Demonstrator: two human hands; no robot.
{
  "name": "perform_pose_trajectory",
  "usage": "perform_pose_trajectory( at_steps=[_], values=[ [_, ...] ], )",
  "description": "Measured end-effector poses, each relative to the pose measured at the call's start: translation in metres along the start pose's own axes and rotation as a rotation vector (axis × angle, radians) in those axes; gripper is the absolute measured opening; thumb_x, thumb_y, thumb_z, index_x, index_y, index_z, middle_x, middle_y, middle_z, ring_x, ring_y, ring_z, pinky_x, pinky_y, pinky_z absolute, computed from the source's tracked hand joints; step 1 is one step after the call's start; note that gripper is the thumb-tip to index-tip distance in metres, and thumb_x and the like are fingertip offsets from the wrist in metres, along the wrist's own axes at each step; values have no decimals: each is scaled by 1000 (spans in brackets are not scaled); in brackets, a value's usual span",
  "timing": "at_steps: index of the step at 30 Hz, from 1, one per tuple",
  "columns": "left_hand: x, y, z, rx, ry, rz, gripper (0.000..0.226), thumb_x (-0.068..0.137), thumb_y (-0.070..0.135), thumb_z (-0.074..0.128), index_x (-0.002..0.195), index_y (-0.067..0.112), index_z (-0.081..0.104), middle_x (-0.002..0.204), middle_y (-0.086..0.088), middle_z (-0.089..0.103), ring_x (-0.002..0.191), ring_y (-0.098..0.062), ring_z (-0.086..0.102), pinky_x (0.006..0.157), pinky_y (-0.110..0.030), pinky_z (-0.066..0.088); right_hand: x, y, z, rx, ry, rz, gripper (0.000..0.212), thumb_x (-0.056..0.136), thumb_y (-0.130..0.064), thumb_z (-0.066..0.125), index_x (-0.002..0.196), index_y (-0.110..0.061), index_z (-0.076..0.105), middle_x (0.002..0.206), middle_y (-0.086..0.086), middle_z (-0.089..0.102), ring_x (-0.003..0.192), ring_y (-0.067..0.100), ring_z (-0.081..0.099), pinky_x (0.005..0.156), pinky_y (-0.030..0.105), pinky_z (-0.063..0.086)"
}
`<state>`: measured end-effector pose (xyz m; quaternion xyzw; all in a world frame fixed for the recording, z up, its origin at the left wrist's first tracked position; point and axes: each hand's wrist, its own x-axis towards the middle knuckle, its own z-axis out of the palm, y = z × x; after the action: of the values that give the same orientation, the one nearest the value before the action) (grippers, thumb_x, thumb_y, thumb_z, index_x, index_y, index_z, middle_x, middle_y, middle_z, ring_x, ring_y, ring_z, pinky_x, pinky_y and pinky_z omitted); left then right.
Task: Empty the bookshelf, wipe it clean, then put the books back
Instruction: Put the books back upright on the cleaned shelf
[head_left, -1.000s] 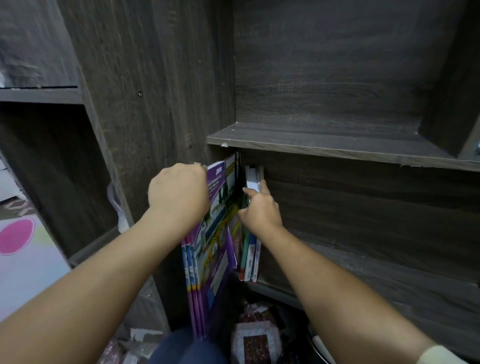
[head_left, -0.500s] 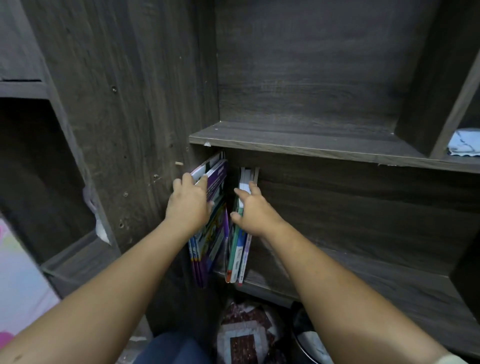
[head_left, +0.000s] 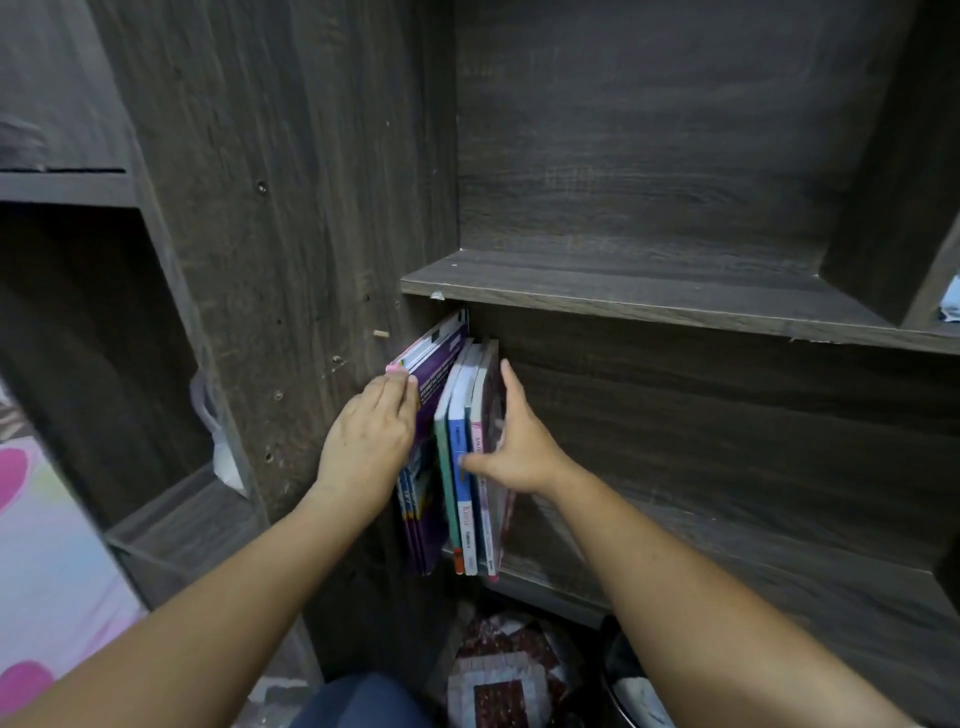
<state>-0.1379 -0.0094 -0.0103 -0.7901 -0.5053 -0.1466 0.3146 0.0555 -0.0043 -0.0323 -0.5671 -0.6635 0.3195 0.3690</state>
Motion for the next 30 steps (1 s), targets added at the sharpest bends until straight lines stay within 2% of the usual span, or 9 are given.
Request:
perform_pose_trajectory(
  at_steps=[3, 7, 11, 13, 15, 17, 21, 25, 30],
  values=[
    [12, 1, 12, 33, 30, 23, 74, 58, 9, 86, 124, -6, 58, 122, -21, 60, 104, -34, 60, 79, -39, 54, -6, 13, 1, -99, -141, 81, 138, 59, -33, 87, 151, -35, -15, 159, 0, 26, 141, 16, 33, 116, 41, 31],
    [22, 4, 23, 147, 91, 30, 54, 79, 16, 72, 130, 4, 57, 128, -12, 59, 97, -26, 54, 67, -32, 43, -10, 22, 3, -221, -195, 185, 119, 73, -24, 84, 154, -32, -4, 156, 6, 31, 137, 23, 40, 111, 39, 38],
    [7, 12, 32, -23, 210, -51, 50, 83, 0, 49, 133, -9, 47, 129, -26, 54, 106, -36, 57, 80, -41, 51, -11, 23, 10, -292, -233, 200, 116, 74, -29, 83, 155, -31, 0, 156, 9, 31, 140, 27, 35, 113, 42, 34],
    [-9, 21, 31, -172, 223, -138, 60, 76, -10, 62, 133, -12, 45, 126, -29, 52, 111, -39, 56, 90, -44, 51, -11, 24, 19, -306, -263, 210, 120, 73, -34, 83, 155, -28, -5, 157, 8, 28, 142, 27, 31, 115, 42, 30],
    [-27, 31, 31, -293, 144, -218, 70, 67, -11, 73, 131, -12, 47, 118, -27, 55, 105, -38, 59, 85, -43, 54, -9, 25, 29, -320, -252, 231, 125, 72, -36, 83, 154, -28, -10, 158, 9, 27, 142, 28, 31, 115, 42, 31],
    [-38, 37, 32, -386, 50, -268, 66, 63, -5, 80, 124, -6, 54, 105, -18, 59, 91, -32, 62, 72, -39, 57, -7, 25, 37, -320, -215, 251, 124, 73, -36, 82, 154, -27, -12, 156, 10, 29, 140, 29, 33, 113, 42, 32],
    [-35, 33, 34, -460, -60, -322, 31, 77, 19, 80, 100, 5, 66, 86, -9, 61, 78, -25, 63, 62, -35, 54, -4, 25, 44, -306, -153, 254, 115, 81, -33, 77, 154, -28, -11, 151, 10, 36, 135, 27, 40, 106, 40, 37],
    [-9, 29, 27, -435, -159, -378, 24, 98, 31, 52, 105, 9, 60, 103, -6, 61, 94, -23, 61, 76, -31, 46, 3, 27, 49, -264, -134, 261, 113, 83, -32, 75, 153, -29, -15, 150, 11, 38, 132, 27, 44, 104, 39, 40],
    [11, 34, 31, -351, -221, -407, 19, 101, 20, 45, 111, 8, 56, 110, -8, 59, 99, -27, 63, 75, -34, 49, 8, 35, 60, -222, -77, 245, 112, 86, -31, 72, 152, -30, -18, 143, 9, 50, 124, 25, 52, 103, 35, 41]
  ],
)
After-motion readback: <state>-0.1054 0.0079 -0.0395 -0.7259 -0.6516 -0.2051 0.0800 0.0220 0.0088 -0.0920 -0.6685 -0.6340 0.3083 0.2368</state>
